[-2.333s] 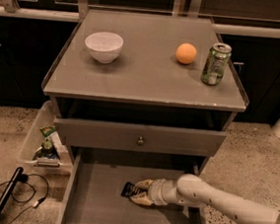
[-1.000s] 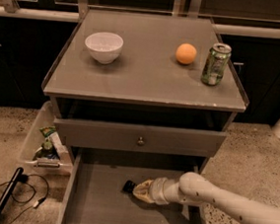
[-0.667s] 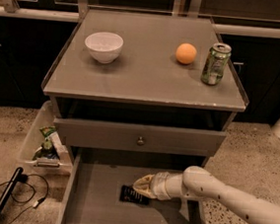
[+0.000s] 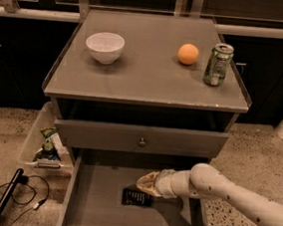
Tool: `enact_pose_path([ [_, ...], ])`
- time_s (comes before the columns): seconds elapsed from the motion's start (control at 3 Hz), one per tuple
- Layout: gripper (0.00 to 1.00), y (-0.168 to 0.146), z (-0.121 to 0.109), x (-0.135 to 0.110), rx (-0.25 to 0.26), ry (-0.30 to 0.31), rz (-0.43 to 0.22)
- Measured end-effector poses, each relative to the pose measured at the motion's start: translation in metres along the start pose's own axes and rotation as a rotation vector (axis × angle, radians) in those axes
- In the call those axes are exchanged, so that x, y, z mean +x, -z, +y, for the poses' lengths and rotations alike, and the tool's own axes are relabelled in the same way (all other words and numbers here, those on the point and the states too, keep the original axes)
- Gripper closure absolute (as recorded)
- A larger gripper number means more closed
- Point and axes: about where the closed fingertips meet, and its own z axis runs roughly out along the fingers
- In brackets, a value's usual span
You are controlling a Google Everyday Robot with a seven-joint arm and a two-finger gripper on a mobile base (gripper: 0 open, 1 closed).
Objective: Pick rxbar chocolate from middle drawer and place on counter
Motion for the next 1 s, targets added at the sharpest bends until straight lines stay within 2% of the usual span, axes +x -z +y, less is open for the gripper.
enact_pose_path([
  [0.33, 0.58, 0.0, 0.0, 0.0, 0.0, 0.0, 0.0],
  [0.67, 0.35, -0.004, 0.004, 0.007, -0.023, -0.01, 0.004],
  [1.0, 0.12, -0.01, 0.009, 0.031, -0.059, 0.03, 0.035],
])
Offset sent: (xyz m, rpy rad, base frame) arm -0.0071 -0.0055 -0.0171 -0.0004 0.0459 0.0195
